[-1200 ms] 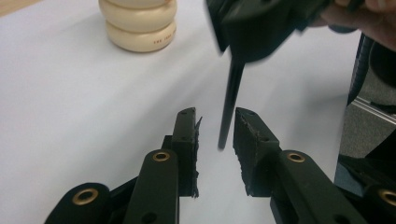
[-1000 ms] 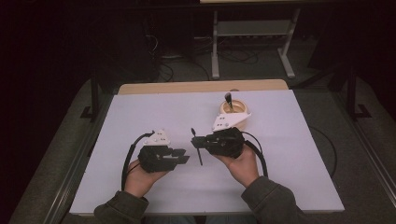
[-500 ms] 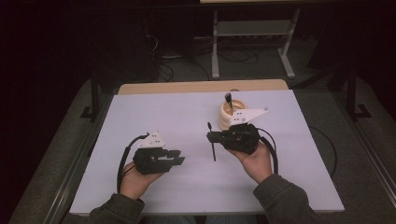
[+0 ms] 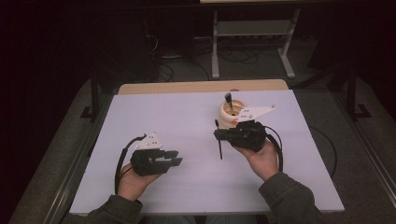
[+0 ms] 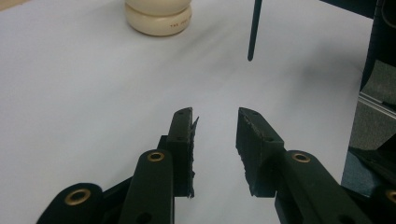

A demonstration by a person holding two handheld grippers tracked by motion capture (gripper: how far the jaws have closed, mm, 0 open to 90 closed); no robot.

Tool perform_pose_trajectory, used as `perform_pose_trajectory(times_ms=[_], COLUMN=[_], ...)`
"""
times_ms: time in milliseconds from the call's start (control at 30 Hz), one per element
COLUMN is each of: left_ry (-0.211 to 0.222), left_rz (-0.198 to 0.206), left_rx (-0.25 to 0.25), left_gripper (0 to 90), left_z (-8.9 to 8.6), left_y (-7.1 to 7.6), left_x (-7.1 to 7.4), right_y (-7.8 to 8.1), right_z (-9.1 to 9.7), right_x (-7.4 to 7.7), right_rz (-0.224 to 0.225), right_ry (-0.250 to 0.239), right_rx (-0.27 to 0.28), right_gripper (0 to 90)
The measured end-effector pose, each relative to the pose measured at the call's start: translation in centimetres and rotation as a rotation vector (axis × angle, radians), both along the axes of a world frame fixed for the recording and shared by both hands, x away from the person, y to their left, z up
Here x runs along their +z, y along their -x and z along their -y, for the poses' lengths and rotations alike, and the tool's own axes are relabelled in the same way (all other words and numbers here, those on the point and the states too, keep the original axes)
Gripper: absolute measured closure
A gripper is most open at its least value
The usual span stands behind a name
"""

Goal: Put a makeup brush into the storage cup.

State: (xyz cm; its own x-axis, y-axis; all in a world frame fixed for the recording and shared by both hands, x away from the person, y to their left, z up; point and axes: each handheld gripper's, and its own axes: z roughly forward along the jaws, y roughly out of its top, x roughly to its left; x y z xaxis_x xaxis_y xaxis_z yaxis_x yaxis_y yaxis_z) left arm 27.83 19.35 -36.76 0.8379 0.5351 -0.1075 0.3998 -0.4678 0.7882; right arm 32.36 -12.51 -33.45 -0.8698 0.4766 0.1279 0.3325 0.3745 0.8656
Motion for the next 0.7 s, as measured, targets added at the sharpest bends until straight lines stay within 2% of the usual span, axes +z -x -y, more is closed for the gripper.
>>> perform_pose_trajectory(times_ms=[233,467,700], left_ry=[-0.003,0.013,0.022], left_rz=[0.005,0.0,0.0], left_rx=[-0.002,0.007,0.014], left_gripper=[65.4,64.0,63.0], left_z=[-0.3,-0.3,-0.5], left_y=[0.1,0.2,0.5], left_x=[-0.3,-0.6,-0.6], right_y=[-0.5,-0.9,-1.8], right_z=[0.9,1.8,2.8], right_x=[0.0,0.0,0.7], right_rz=[-0.018,-0.028,-0.032], right_ry=[-0.004,-0.009,-0.015], right_rx=[-0.022,-0.039,-0.069], right_gripper=[84.8,84.8,84.8])
